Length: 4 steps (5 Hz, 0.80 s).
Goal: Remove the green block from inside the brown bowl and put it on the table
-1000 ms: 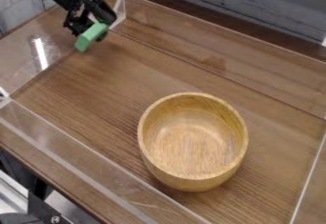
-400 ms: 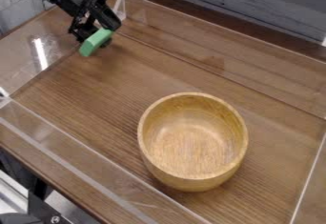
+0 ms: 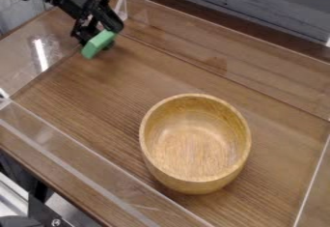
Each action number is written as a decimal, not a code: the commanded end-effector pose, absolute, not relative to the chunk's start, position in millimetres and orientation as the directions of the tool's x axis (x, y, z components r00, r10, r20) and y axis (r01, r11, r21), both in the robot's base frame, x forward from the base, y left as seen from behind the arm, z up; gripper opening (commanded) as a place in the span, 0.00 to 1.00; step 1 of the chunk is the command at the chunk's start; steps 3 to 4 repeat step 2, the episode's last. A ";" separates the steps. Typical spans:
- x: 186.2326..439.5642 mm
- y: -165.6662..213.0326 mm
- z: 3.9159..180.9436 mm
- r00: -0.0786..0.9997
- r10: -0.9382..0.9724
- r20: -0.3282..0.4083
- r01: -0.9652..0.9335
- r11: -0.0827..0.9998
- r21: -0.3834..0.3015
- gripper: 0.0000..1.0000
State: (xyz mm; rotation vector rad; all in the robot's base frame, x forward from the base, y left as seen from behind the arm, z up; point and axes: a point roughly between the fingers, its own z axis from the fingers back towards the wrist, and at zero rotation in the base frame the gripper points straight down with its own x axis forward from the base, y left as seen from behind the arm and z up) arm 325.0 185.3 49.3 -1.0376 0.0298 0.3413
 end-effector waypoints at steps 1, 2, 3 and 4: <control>327.1 190.7 55.8 0.948 0.274 -0.164 -0.284 0.486 -0.826 0.00; 326.7 190.9 52.1 0.944 0.277 -0.181 -0.299 0.481 -0.824 0.00; 326.7 190.9 52.1 0.944 0.277 -0.181 -0.299 0.481 -0.824 0.00; 326.7 190.9 52.1 0.944 0.277 -0.181 -0.299 0.481 -0.824 0.00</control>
